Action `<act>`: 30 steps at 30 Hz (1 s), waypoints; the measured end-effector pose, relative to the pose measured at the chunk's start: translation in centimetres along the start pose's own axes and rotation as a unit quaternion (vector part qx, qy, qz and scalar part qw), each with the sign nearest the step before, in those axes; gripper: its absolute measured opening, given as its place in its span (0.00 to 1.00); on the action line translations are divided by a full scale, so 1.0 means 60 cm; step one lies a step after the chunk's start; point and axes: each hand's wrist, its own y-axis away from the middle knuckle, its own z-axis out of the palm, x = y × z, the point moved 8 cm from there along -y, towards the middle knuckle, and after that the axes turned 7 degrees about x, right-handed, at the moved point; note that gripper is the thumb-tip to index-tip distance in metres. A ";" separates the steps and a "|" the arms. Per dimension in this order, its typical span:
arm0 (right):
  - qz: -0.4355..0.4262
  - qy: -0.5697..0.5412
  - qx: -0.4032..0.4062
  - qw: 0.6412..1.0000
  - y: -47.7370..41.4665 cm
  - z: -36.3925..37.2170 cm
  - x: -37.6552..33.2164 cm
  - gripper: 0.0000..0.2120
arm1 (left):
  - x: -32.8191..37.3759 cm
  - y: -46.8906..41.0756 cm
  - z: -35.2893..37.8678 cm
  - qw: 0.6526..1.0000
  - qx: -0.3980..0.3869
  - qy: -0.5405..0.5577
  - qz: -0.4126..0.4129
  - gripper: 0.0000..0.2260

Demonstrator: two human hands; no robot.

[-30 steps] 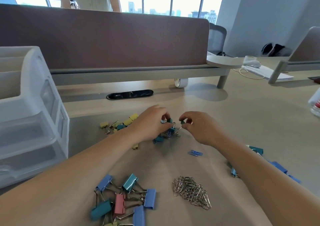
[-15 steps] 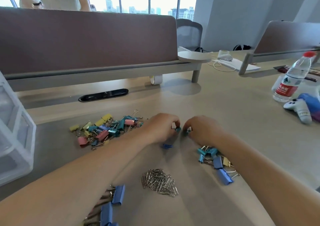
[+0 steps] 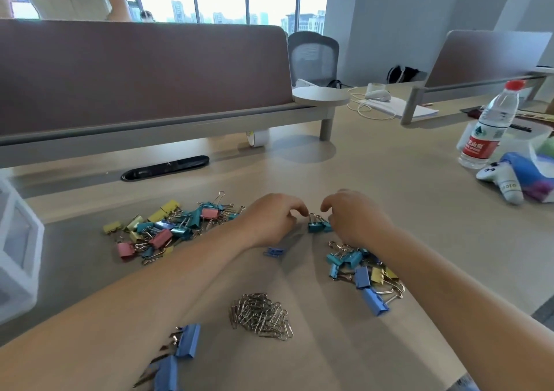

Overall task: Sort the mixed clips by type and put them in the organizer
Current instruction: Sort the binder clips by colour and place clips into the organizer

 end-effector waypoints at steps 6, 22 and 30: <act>-0.059 -0.059 0.020 0.996 -0.008 0.002 -0.068 0.14 | -0.091 0.031 -0.078 0.997 0.050 -0.018 -0.058 0.12; -0.121 -0.121 -0.028 0.985 -0.072 0.063 -0.228 0.13 | -0.182 0.035 -0.091 0.986 0.059 -0.146 -0.061 0.13; -0.147 -0.082 -0.082 0.982 -0.081 0.084 -0.265 0.18 | -0.192 0.047 -0.117 0.991 0.078 -0.085 -0.067 0.13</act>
